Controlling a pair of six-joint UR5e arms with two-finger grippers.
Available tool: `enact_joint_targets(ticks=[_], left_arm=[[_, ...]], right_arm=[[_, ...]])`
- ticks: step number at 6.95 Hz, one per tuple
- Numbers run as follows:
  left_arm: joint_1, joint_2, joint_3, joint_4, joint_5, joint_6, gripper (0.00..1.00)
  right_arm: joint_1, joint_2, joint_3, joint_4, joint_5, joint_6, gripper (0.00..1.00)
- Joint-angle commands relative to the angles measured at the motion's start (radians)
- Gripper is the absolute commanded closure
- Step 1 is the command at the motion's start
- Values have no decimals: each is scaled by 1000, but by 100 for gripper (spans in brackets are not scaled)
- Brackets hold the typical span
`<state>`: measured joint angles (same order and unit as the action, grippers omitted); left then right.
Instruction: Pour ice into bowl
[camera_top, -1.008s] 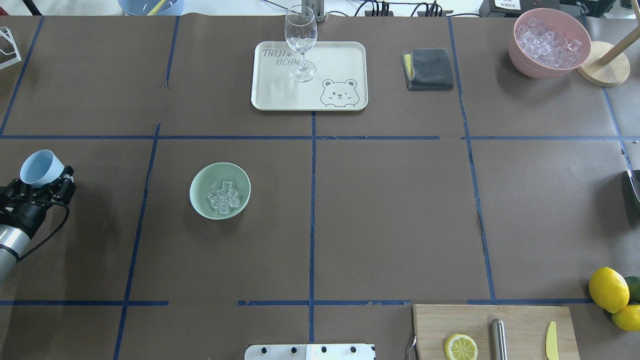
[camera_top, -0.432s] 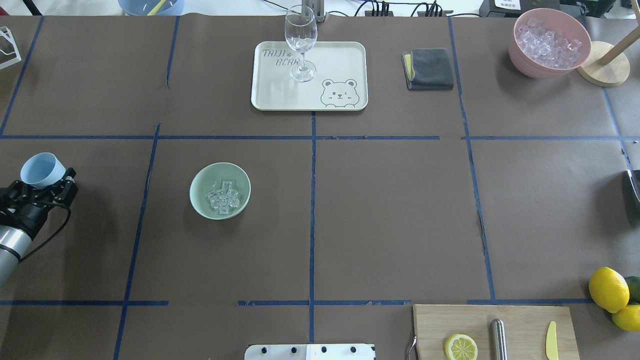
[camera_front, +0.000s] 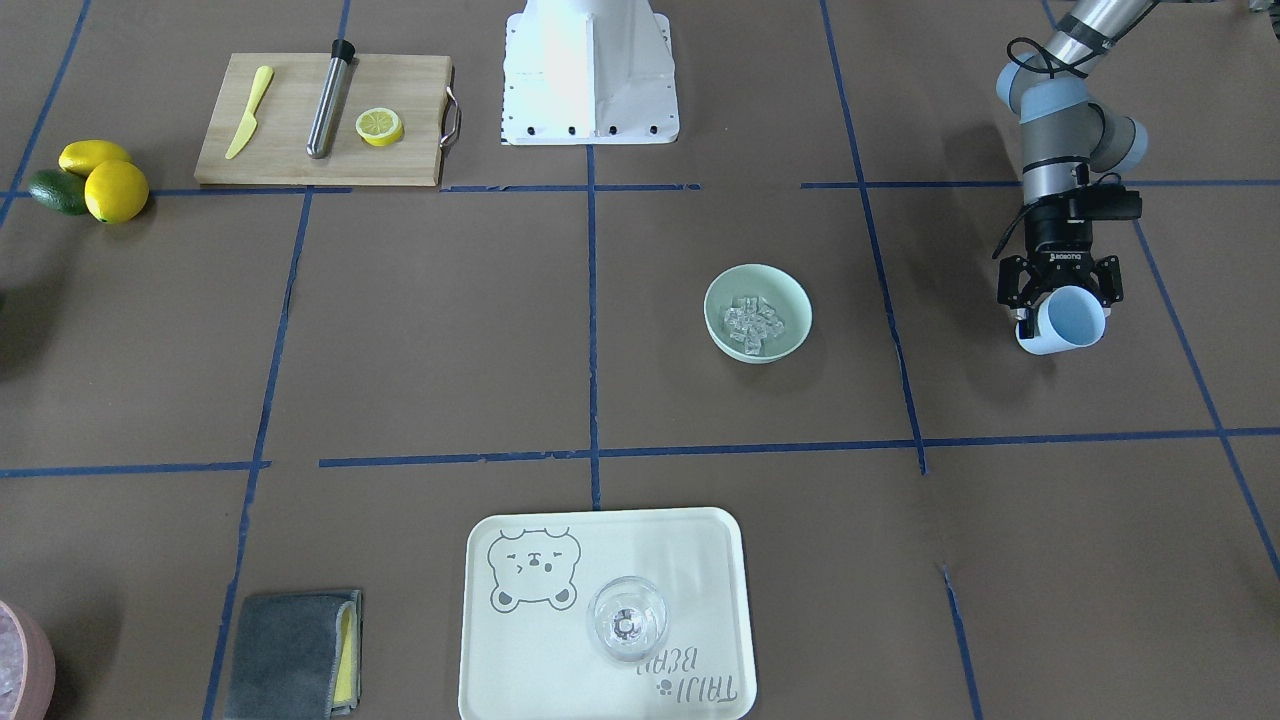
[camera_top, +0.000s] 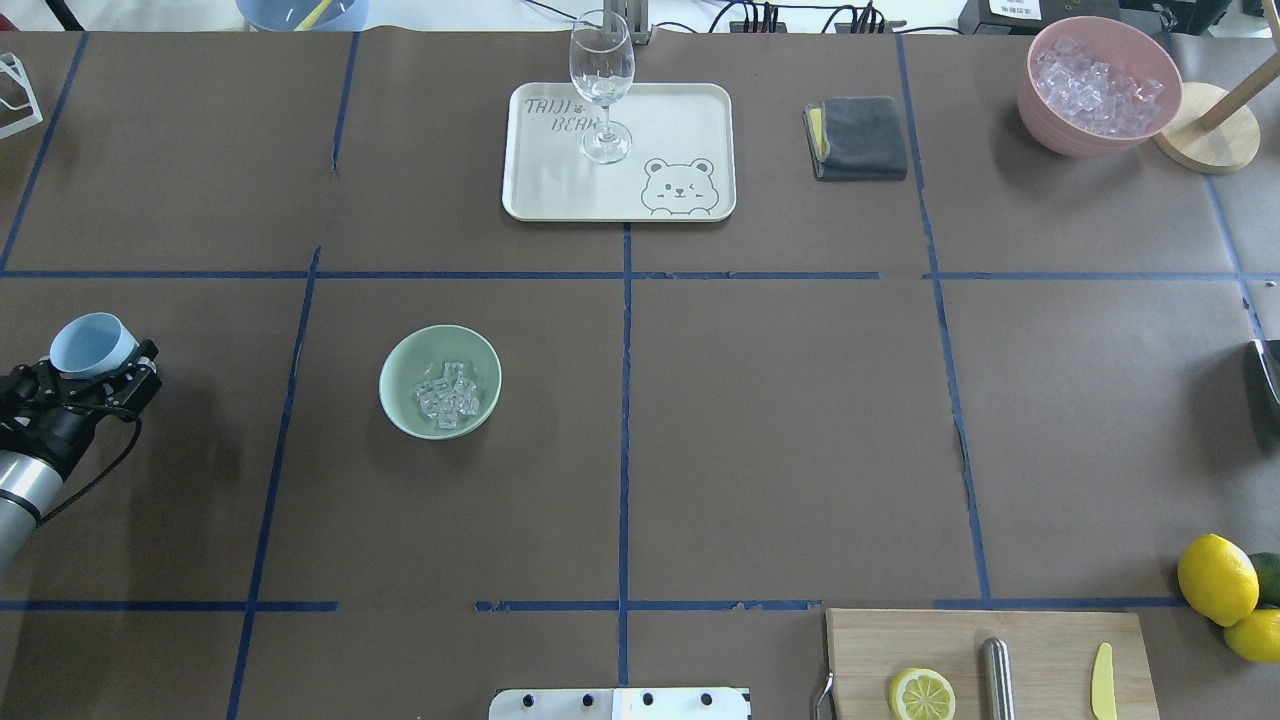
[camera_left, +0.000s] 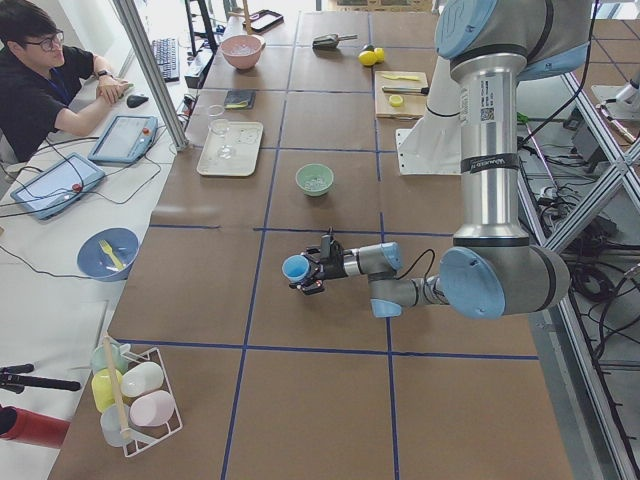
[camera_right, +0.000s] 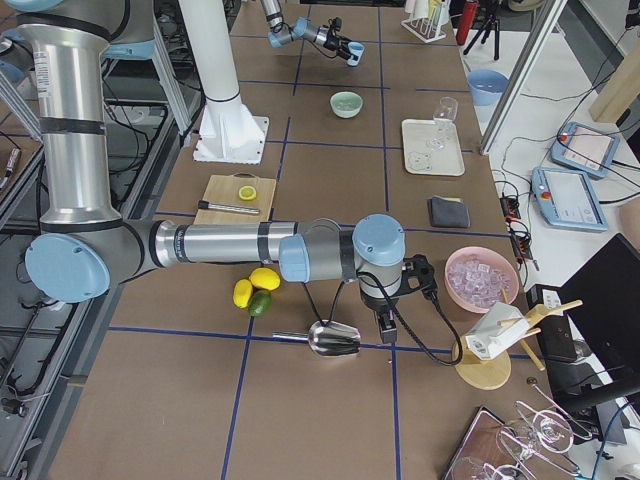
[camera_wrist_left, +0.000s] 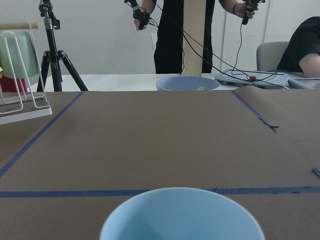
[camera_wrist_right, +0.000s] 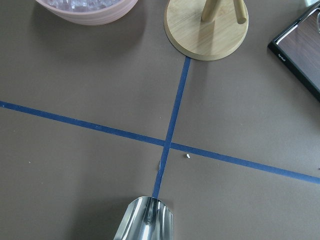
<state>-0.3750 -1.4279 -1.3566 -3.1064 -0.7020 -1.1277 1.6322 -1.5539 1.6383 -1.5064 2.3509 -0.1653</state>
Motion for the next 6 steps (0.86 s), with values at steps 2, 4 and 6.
enact_joint_targets(ticks=[2,4,6], left_arm=[[-10,53,-99,-12,-58,89,0],[-74,104,-205,-12,-163,202,0],[-207,106,-245,-11,-296,339,0]], right_arm=[[0,5,-2,0,-1,1,0],[0,5,0,0,-1,3,0],[0,5,0,0,-1,15,0]])
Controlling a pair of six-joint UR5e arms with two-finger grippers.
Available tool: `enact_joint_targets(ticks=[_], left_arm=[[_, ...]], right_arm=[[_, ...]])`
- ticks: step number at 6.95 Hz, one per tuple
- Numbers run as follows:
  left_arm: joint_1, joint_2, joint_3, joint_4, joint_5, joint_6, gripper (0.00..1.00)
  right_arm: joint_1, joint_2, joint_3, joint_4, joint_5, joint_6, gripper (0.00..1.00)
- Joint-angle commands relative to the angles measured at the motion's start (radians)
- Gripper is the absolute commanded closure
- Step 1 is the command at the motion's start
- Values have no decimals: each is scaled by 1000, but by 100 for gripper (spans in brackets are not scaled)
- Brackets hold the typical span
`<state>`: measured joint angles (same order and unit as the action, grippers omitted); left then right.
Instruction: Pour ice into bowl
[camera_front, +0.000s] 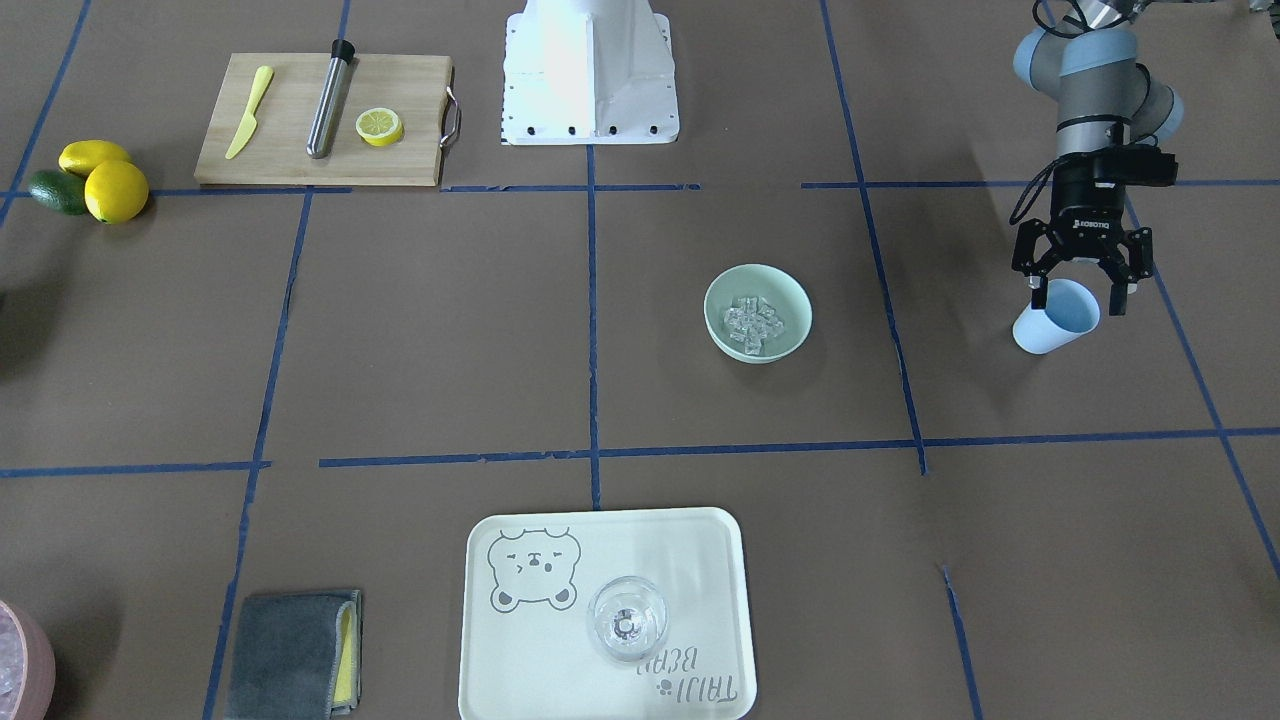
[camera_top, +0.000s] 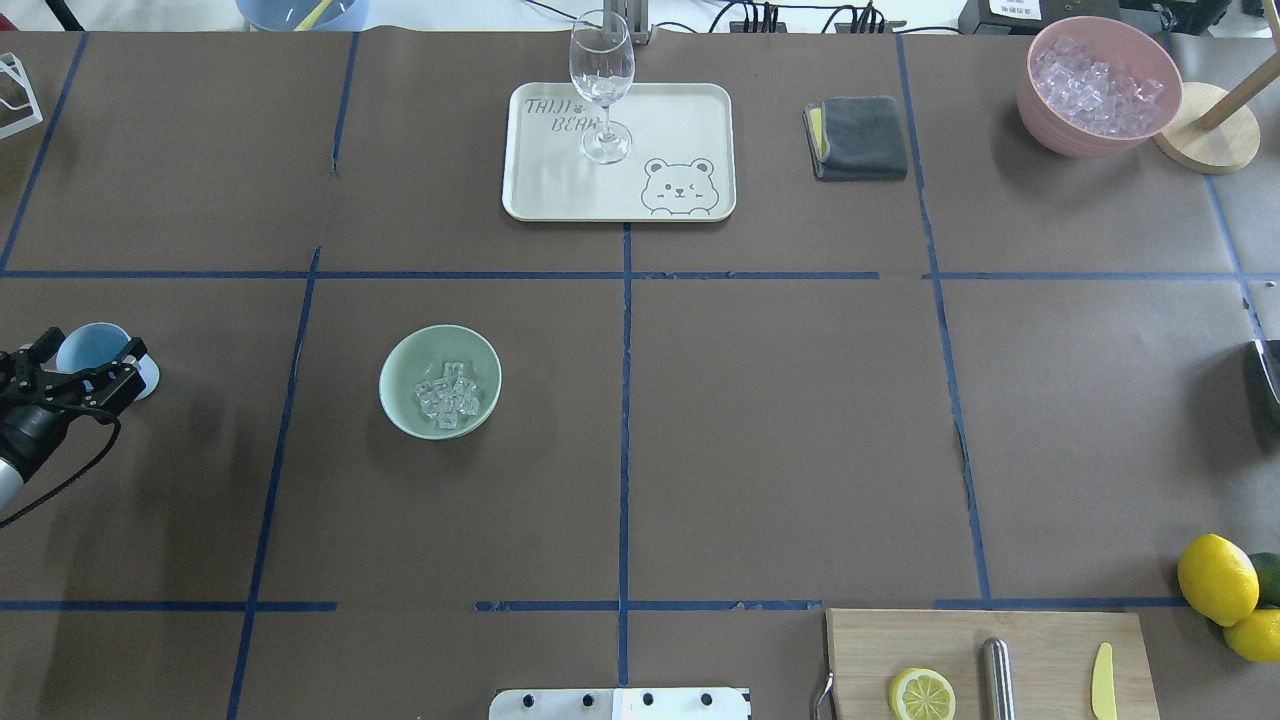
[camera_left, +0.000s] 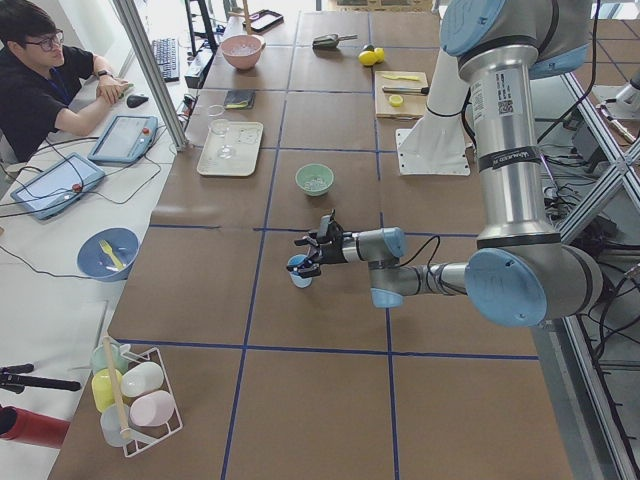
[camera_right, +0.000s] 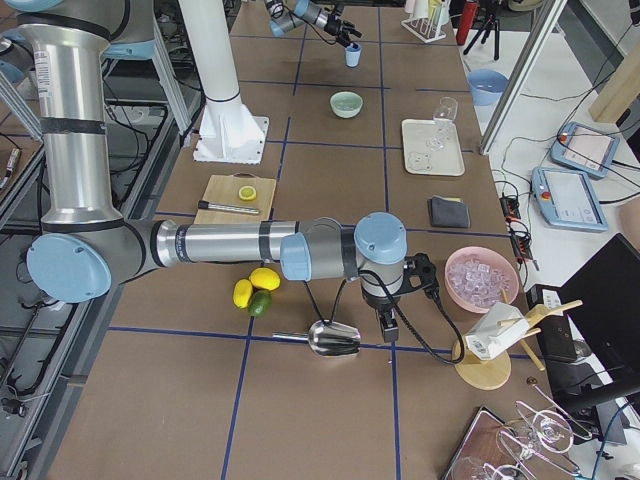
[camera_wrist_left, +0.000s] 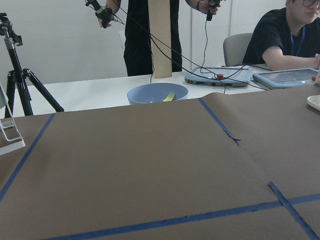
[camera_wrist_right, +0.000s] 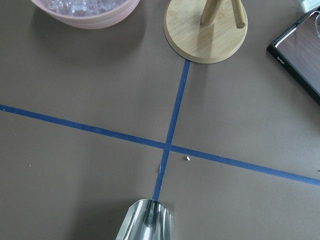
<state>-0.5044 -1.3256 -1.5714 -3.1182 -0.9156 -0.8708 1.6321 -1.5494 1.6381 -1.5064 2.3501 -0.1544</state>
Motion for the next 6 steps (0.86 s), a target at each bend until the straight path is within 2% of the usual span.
enact_joint_targets(ticks=[1,3,4,5,6], left_arm=[[-157,5,-45,6,-176,163,0],[-422,3,-77,100,-549,385,0],[-583,0,-143,248,-738,512,0],[-724,-1,-212,408,-864,688,0],[-855,-16,-231,543,-991,793,0]], right_arm=[[0,0,2,0,2,4,0],[0,0,5,0,3,27,0],[0,0,6,0,3,32,0],[0,6,8,0,5,33,0],[-2,11,12,0,5,33,0]])
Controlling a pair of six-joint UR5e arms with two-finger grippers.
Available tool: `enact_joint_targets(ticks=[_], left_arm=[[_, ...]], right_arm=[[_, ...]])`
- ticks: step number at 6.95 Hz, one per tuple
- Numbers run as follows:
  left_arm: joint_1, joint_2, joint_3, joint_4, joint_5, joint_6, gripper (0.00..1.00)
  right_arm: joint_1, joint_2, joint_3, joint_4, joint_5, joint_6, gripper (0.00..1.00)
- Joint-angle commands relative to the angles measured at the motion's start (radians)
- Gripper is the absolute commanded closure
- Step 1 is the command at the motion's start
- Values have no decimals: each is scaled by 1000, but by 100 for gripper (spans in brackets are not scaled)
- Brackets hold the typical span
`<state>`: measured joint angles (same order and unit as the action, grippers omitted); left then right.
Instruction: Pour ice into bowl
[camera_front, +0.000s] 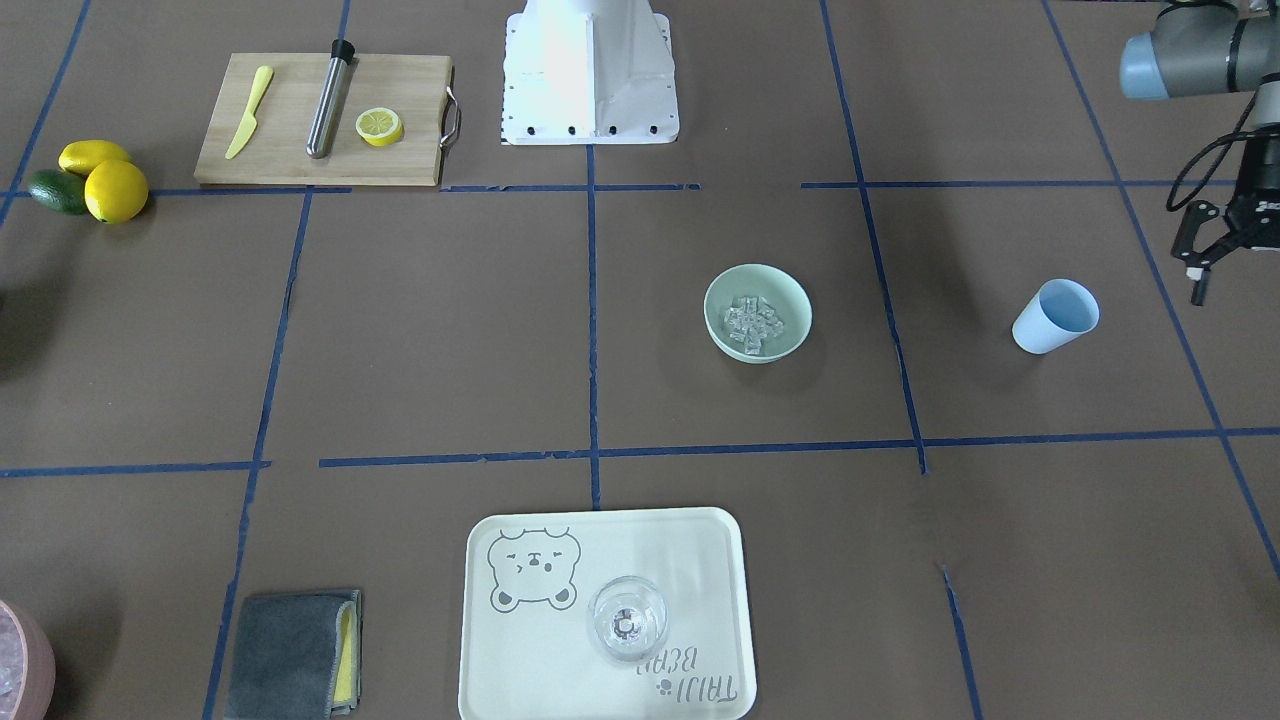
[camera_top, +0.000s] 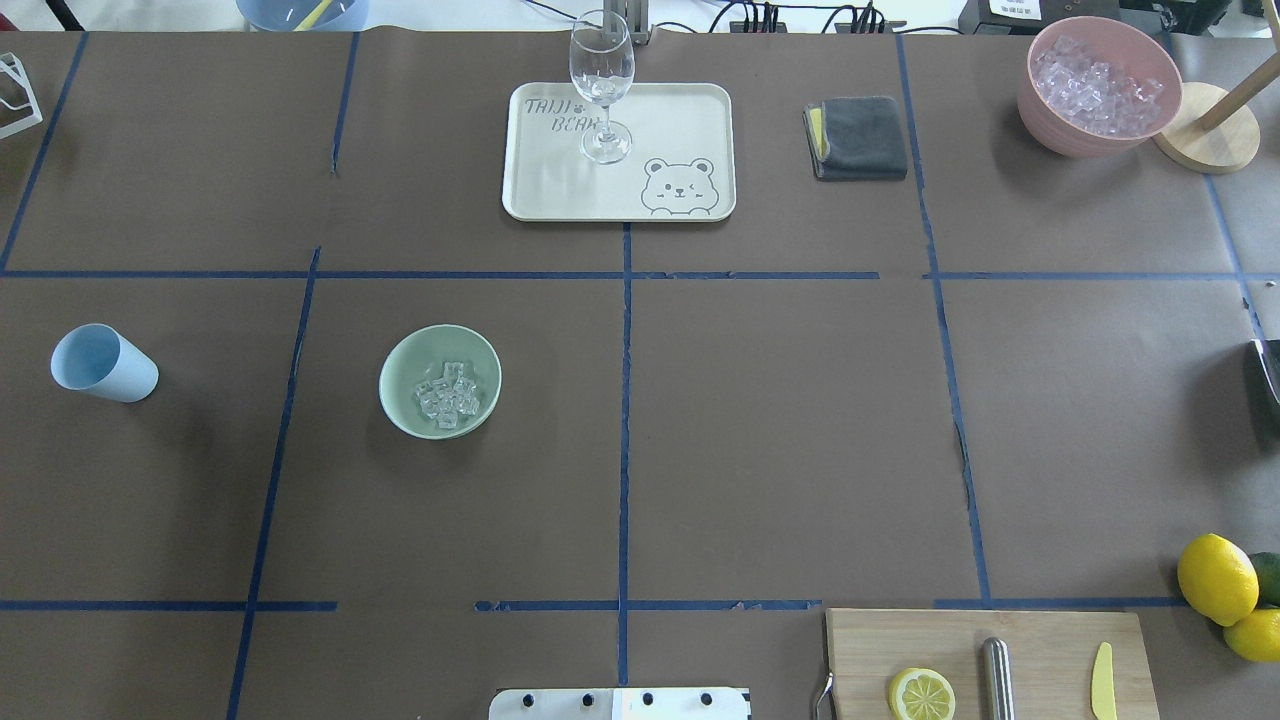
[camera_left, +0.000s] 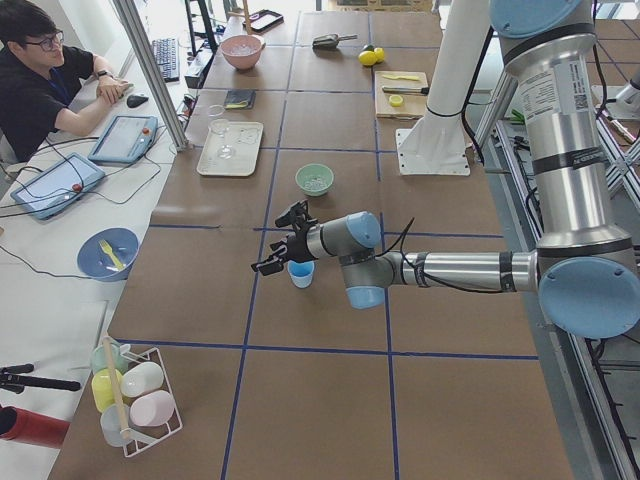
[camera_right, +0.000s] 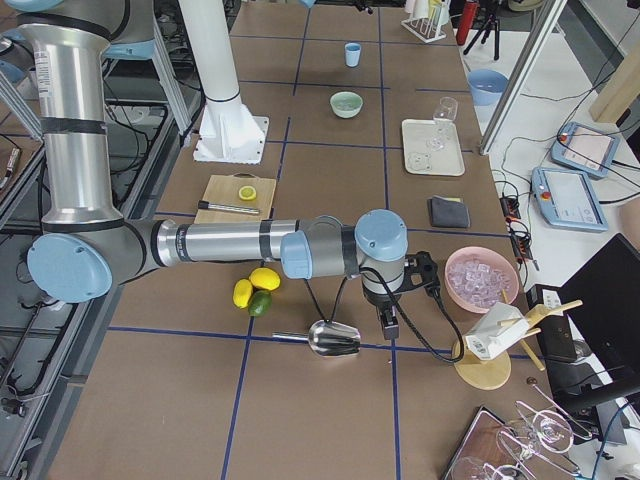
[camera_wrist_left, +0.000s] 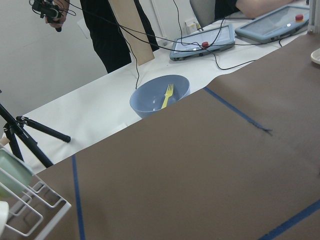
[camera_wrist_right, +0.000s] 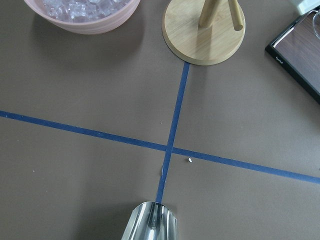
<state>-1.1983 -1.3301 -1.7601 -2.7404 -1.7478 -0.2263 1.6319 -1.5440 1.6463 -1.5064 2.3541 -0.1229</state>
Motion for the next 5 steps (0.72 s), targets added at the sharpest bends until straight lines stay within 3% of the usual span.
enact_joint_targets(ticks=[1,2,3,4,5], left_arm=[[-291,-61,-41,368,-315,150,0],[-372,-81,-36,566,-376,157,0],[-377,-107,-27,764,-384,159,0],[-391,-200,0,999,-392,156,0],[-397,-211,34,1157,-489,157,0]], right_arm=[[-1,13,15,0,4,9,0],[-1,13,27,0,8,22,0],[-3,13,39,-3,60,23,0],[-4,13,40,-6,164,23,0],[-26,12,65,-3,186,17,0]])
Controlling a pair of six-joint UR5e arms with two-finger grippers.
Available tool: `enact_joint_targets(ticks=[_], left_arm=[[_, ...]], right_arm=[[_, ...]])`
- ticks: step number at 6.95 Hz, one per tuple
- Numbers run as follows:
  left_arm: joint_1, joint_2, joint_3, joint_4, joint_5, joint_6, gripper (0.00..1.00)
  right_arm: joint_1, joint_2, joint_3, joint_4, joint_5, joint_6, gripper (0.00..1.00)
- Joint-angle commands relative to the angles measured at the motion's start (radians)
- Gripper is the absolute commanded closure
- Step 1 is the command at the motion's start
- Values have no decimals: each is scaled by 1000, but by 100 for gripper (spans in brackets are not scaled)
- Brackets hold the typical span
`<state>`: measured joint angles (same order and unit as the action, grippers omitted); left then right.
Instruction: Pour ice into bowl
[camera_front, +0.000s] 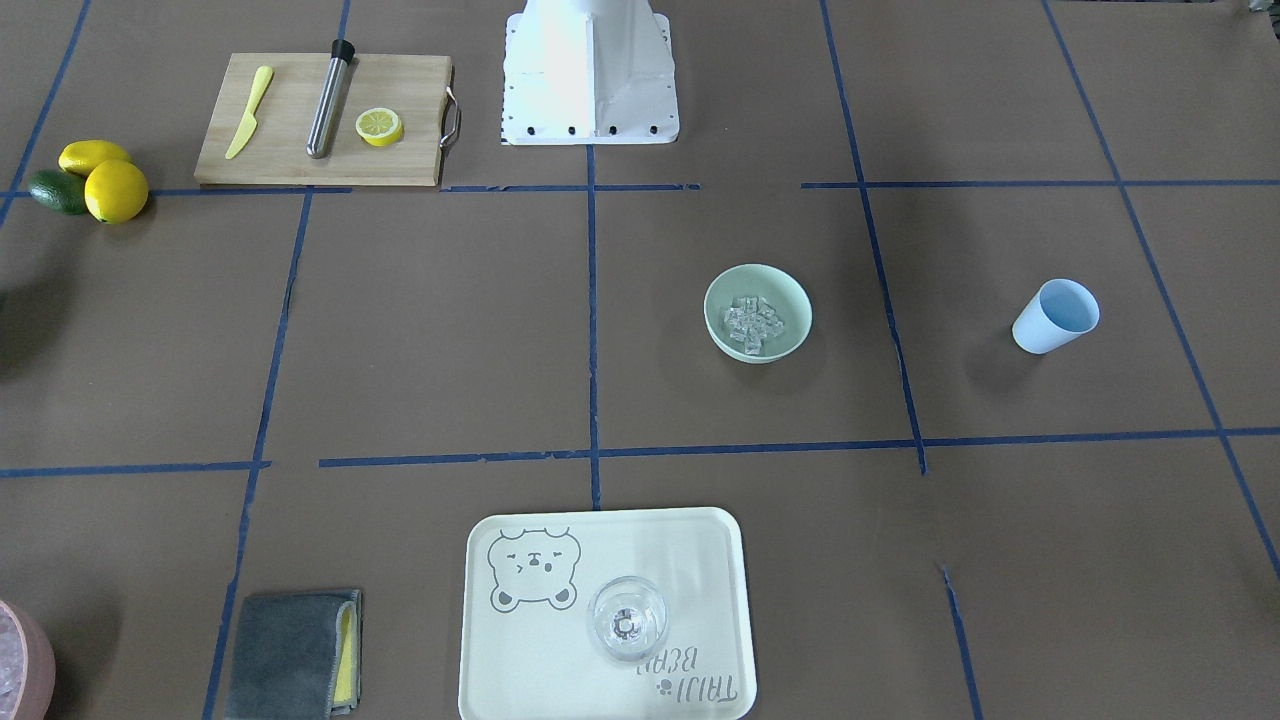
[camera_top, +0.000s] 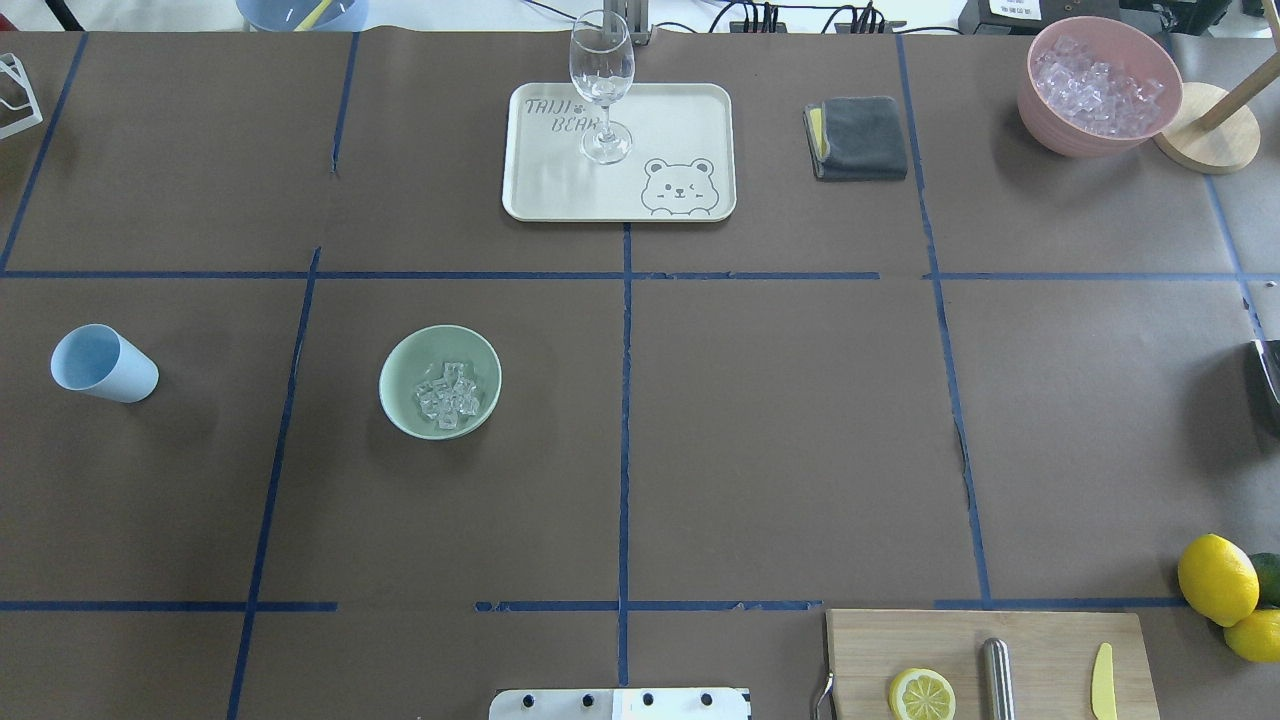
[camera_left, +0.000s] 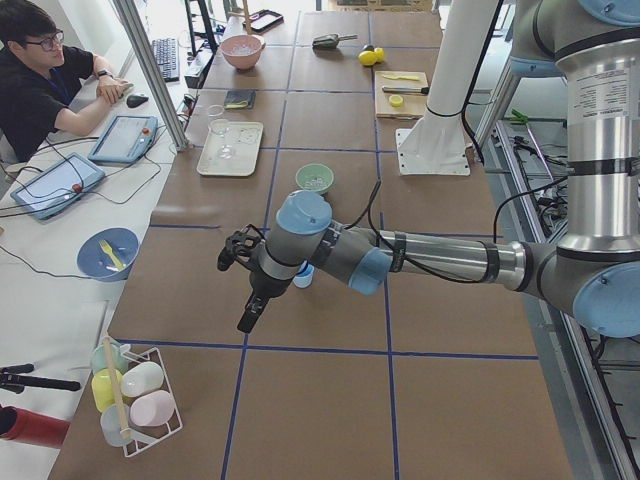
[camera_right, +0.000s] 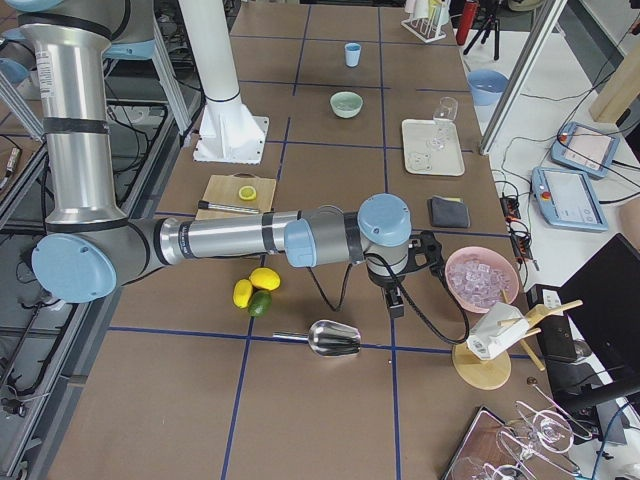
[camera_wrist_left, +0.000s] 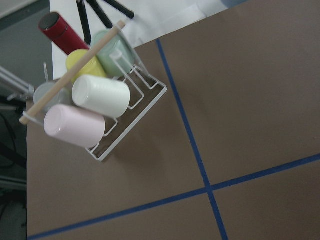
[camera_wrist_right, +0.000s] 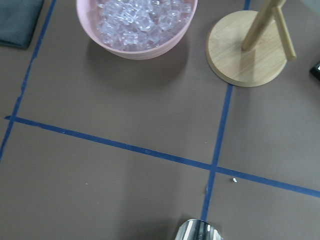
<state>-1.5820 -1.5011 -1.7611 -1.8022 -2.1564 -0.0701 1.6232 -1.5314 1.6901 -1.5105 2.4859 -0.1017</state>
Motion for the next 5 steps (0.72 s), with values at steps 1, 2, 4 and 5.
enact_joint_targets(ticks=[1,2,4,5], left_arm=[[-16,-10,16,262,-117,3,0],[-18,34,-12,261,-118,3,0],[-19,35,-24,261,-118,3,0],[-18,35,-40,253,-118,4,0]], right_arm=[[-58,-3,80,-5,50,13,0],[-119,3,123,-1,54,49,0],[-256,91,167,47,73,113,0],[-332,129,184,117,67,254,0]])
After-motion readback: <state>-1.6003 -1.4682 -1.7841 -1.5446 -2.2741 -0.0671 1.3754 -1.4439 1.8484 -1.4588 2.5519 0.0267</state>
